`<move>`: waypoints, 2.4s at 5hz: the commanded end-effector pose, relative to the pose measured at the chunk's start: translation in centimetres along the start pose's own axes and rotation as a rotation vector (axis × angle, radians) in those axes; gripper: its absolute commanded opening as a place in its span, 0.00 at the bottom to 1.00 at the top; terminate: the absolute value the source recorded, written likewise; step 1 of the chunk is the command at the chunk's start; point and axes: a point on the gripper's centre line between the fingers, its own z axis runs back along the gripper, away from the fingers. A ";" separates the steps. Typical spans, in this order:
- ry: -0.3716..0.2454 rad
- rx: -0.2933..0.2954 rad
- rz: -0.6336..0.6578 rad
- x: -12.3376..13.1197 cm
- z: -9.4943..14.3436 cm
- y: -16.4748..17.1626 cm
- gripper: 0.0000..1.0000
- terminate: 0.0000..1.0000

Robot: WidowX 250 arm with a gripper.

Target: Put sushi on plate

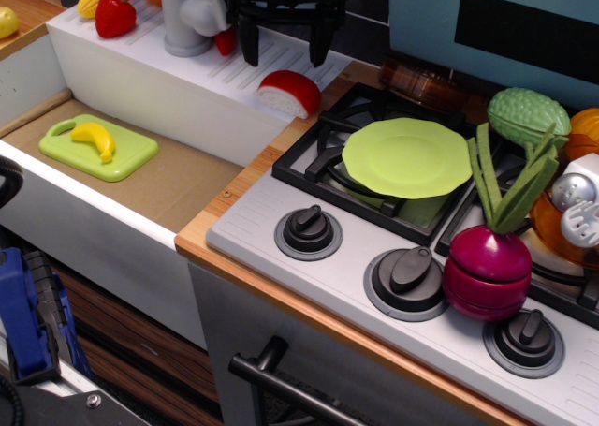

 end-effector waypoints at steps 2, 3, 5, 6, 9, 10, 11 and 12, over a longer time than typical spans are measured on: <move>-0.040 0.007 0.091 -0.6 0.8 0.2 1.00 0.00; -0.049 -0.023 0.097 -0.6 -0.3 0.4 1.00 0.00; -0.047 -0.068 0.094 -0.4 -2.1 0.8 1.00 0.00; -0.045 -0.057 0.104 -0.1 -1.5 0.6 0.00 0.00; -0.064 0.041 0.080 -3.9 4.5 -2.1 0.00 0.00; -0.138 0.058 0.049 -6.8 5.4 -3.3 0.00 0.00; -0.154 0.038 0.037 -10.1 6.8 -4.6 0.00 0.00; -0.187 0.009 -0.026 -11.6 8.2 -5.7 0.00 0.00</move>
